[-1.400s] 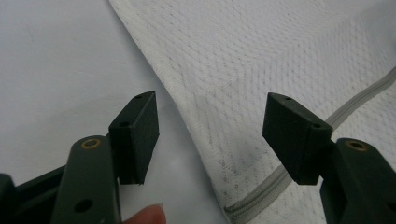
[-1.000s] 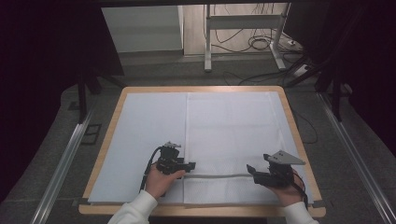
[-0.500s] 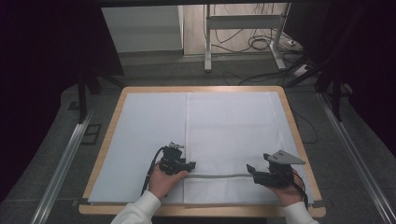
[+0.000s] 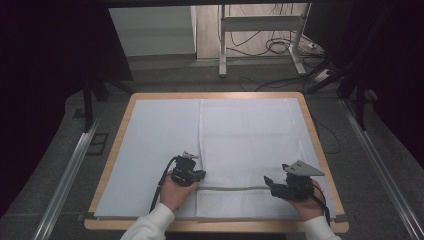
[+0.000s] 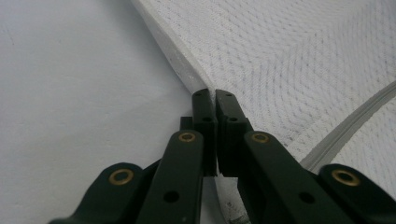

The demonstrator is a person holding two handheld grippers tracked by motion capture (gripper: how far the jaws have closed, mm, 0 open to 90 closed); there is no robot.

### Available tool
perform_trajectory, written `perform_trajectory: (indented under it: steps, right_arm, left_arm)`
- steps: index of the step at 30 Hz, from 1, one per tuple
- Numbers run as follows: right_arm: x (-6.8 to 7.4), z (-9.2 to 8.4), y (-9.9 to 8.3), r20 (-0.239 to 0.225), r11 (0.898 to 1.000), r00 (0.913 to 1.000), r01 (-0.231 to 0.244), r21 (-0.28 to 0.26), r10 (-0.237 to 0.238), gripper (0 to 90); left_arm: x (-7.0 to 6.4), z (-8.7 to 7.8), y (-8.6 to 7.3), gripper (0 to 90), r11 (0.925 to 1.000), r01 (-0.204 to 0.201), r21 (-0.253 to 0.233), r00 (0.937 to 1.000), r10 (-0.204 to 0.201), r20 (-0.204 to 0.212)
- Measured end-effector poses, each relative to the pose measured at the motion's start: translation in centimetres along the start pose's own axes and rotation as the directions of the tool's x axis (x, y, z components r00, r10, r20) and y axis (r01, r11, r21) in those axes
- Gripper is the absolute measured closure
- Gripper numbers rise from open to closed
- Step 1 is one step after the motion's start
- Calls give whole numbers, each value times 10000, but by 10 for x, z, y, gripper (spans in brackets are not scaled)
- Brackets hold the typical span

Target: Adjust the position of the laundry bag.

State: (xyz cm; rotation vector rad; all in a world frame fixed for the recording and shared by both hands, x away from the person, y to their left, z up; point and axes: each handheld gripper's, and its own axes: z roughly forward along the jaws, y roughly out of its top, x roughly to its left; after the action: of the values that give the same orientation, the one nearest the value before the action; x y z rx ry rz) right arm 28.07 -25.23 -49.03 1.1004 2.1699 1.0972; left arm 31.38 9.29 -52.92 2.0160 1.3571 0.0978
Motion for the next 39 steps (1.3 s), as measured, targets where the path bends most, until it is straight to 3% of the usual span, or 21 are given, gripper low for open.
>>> perform_trajectory:
  steps: [8,11,16,20,25,30,39]
  right_arm:
    - [-6,-1,5,130,9998,9997,-186,51,185,212]
    - [-15,-4,17,-7,9986,9990,-440,308,440,210]
    - [-36,-8,32,358,9943,9950,-946,496,929,211]
    - [-51,-11,35,638,9900,9900,-1297,552,1261,222]
    - [-71,-14,31,871,9786,9799,-1867,869,1792,255]
    - [-87,-6,23,1105,9590,9683,-2391,1525,2239,282]
    - [-103,2,19,1550,9446,9604,-2601,2002,2316,298]
  left_arm:
    - [2,-1,-1,897,9999,9,-146,9999,-6,162]
    - [4,-3,0,897,10000,-23,-76,9996,25,274]
    - [5,-5,0,897,9999,8,-147,9992,-2,391]
    - [5,-5,0,898,9998,21,-195,9990,-12,443]
    - [4,-5,0,898,9998,72,-209,9987,-61,514]
    - [3,-5,0,898,9998,2,-190,9985,9,540]
    - [3,-6,1,898,9995,57,-309,9984,-40,571]
